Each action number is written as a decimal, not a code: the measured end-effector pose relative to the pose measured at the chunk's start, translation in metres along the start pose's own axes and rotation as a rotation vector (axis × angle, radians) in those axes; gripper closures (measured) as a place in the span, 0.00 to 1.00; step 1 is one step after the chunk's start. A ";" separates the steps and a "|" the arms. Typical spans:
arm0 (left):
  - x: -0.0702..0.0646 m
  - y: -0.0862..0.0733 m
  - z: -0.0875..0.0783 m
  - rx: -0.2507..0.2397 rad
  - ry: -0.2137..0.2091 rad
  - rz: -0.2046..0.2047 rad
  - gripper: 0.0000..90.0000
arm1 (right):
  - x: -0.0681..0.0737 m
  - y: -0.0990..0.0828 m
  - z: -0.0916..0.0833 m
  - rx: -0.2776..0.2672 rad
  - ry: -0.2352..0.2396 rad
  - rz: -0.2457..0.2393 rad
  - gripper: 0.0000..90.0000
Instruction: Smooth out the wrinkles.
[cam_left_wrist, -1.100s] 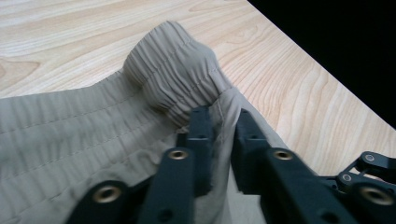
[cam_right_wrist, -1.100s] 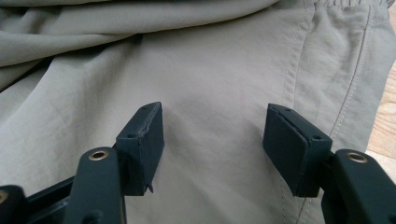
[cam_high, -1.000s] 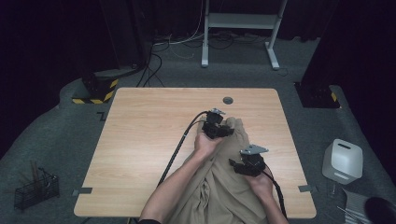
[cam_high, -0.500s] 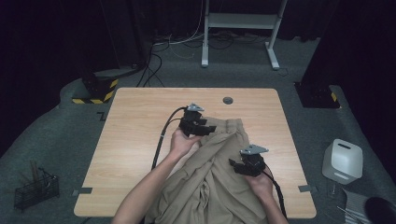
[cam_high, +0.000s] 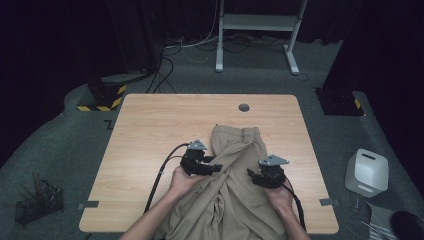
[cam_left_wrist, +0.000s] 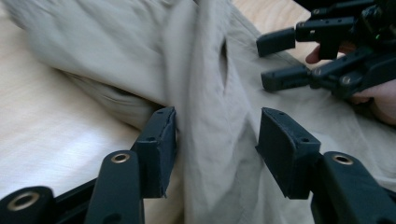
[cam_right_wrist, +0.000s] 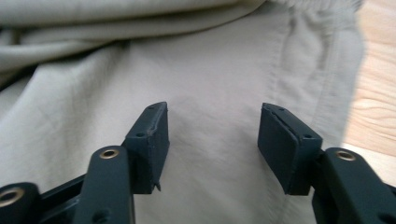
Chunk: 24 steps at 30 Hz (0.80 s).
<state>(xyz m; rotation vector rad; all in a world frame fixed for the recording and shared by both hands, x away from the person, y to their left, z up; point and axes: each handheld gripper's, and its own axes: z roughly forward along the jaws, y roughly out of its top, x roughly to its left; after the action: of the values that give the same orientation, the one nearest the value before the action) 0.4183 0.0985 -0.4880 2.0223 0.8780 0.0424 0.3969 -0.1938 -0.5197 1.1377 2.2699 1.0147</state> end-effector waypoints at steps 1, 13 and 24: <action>-0.003 -0.003 0.003 -0.010 -0.001 -0.006 0.53 | 0.000 0.000 0.000 0.000 0.000 0.000 0.49; -0.017 -0.007 0.040 0.079 0.193 0.039 0.61 | 0.001 -0.016 -0.014 0.022 0.010 0.005 0.50; 0.012 0.004 0.042 0.088 0.342 0.057 0.63 | -0.004 0.010 0.017 0.023 0.036 -0.011 0.50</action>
<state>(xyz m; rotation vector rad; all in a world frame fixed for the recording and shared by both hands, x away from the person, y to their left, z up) 0.4440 0.0739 -0.5130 2.1582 1.0478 0.3976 0.4153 -0.1861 -0.5231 1.1242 2.3190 1.0146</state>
